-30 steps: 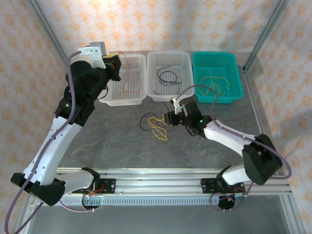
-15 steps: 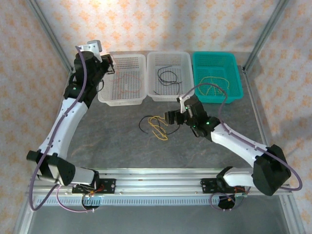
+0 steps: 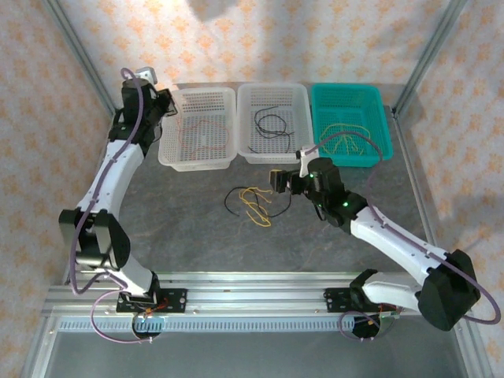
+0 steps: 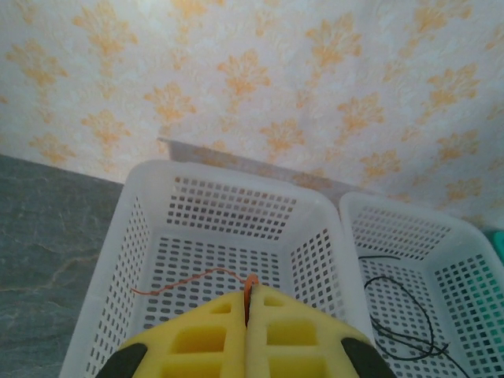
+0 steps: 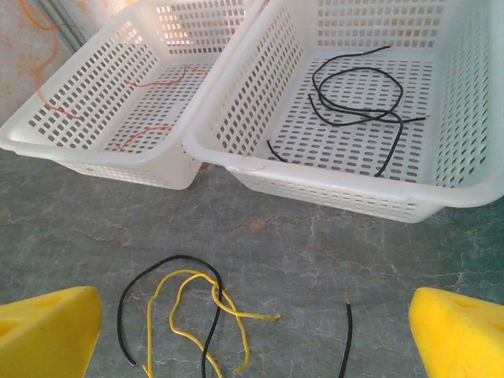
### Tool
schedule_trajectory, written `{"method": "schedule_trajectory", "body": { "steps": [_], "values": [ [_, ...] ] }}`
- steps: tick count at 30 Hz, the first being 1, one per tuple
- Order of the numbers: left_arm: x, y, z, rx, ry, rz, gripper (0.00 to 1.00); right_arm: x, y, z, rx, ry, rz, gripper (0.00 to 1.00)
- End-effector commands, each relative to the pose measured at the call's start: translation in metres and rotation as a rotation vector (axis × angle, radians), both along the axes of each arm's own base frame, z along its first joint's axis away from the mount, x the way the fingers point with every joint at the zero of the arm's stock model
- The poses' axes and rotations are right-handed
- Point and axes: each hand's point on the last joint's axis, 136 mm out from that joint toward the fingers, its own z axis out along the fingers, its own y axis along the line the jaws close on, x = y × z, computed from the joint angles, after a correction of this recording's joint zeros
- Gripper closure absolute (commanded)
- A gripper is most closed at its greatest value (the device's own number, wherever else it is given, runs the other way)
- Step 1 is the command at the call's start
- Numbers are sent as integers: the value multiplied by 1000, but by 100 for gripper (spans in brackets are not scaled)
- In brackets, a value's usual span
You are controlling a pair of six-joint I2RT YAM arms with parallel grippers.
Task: Untangle the cables
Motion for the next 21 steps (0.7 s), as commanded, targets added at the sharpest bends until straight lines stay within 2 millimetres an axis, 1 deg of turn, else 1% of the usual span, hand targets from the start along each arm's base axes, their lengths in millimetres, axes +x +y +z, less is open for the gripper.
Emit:
{"method": "schedule_trajectory", "body": {
  "steps": [1, 5, 8, 12, 13, 14, 16, 19, 21],
  "values": [
    [15, -3, 12, -40, -50, -8, 100, 4, -7, 4, -21, -17, -30, 0],
    [27, -9, -10, -69, -10, -39, 100, 2, -10, 2, -23, -21, -38, 0],
    [36, -15, -33, -89, 39, -63, 100, 1, -11, 2, -23, -35, -36, 0],
    [44, -24, -70, -130, 107, -101, 100, 2, -12, 5, -2, -38, -55, 0],
    [46, -25, -78, -135, 124, -104, 97, 1, -12, 6, 12, -38, -58, 0],
    [47, -24, -83, -137, 134, -98, 93, 0, -13, 7, 23, -37, -62, 0],
    [48, -21, -91, -137, 153, -73, 75, -1, -15, 7, 43, -38, -72, 0],
    [46, -18, -87, -134, 144, -58, 52, -3, -19, 7, 53, -47, -90, 0],
    [43, -18, -81, -130, 134, -55, 41, -5, -21, 7, 49, -57, -87, 0]
  ]
}}
